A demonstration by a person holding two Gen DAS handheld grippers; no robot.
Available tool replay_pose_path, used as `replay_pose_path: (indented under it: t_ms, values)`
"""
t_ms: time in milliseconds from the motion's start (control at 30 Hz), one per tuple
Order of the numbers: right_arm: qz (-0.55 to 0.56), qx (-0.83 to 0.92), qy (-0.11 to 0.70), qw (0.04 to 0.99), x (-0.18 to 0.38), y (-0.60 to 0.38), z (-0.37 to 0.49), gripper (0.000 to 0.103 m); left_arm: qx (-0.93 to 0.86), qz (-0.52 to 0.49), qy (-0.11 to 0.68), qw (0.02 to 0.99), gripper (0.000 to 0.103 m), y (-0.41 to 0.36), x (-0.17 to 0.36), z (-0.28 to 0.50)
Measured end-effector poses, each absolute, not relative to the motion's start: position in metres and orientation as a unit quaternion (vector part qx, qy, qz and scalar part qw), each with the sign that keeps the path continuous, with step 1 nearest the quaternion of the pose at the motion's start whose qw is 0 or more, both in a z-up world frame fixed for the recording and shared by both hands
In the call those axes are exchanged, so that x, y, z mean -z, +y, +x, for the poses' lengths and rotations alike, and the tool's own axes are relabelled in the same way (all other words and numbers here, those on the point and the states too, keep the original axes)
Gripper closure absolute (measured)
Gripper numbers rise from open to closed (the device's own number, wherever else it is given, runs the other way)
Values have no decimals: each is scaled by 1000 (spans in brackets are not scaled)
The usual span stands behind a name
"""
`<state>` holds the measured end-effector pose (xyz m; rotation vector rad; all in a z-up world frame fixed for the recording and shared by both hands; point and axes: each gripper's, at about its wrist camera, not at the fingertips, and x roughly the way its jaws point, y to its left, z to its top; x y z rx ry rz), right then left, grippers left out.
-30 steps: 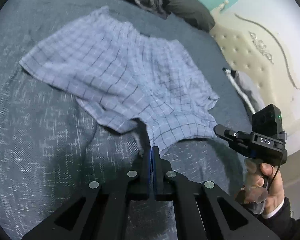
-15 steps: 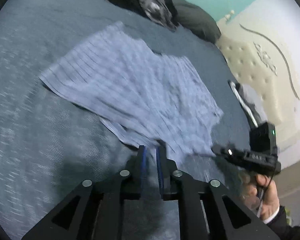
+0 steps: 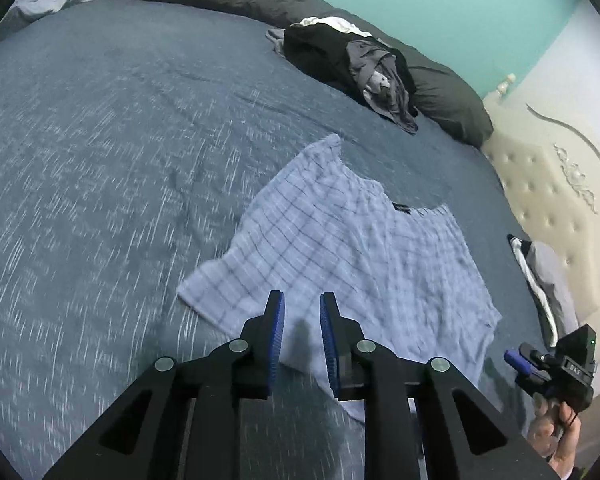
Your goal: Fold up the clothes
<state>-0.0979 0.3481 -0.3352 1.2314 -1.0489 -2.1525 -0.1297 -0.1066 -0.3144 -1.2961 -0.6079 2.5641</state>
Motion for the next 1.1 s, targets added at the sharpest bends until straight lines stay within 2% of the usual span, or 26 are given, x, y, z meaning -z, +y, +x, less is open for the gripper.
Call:
replay_pose_path:
  t_ms: [233,433,567,1000,1033,1100]
  values:
    - [450,804,-343,186,334,364,-128,71,-870,-443,-204,72,82,-115,322,-156]
    - [440,805,-376,132,345,403,-137,65,-867,-442,-225,44,82,-125,328,-164]
    - [441,795,-405,98,356,424,-135,65,-871,-435,-224,37,82,-124,326,-161]
    - [423,786,-438,99,364,432,-143,65,-869,-441,-221,34,82,-121,331,-161]
    - [423,787,-437,102,364,430,-144,65,-869,-441,-220,34,82,-120,332,-161]
    - [421,788,-436,106,364,428,-145,76,-869,-442,-221,34,82,-121,333,-161]
